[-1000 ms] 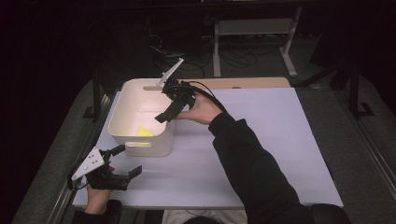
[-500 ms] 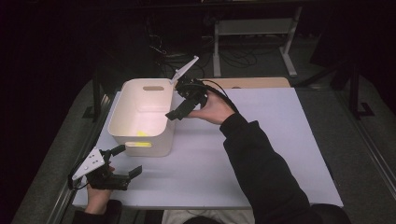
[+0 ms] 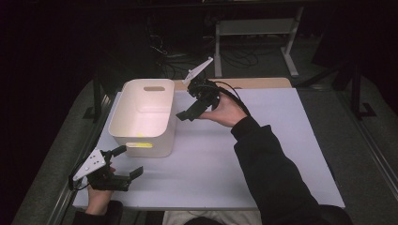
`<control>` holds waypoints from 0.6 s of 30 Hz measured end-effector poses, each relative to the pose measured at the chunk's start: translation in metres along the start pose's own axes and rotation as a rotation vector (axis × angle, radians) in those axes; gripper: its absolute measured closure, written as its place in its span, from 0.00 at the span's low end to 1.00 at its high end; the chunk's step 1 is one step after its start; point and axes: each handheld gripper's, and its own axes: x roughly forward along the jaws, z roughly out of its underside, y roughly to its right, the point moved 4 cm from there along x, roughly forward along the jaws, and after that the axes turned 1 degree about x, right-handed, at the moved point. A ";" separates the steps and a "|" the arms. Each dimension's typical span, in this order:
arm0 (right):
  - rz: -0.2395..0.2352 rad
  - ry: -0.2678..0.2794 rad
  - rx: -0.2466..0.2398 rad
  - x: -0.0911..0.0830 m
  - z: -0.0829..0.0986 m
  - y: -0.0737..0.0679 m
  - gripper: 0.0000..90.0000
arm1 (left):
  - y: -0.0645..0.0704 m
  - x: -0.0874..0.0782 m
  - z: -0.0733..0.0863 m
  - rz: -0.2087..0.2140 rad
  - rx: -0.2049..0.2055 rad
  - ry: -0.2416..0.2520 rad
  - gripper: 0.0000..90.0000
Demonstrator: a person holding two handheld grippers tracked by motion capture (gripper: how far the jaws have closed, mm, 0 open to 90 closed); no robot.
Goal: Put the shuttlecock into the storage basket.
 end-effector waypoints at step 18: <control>0.032 0.004 0.023 -0.014 0.019 0.007 0.00 | 0.000 0.001 0.000 0.000 -0.001 -0.001 0.00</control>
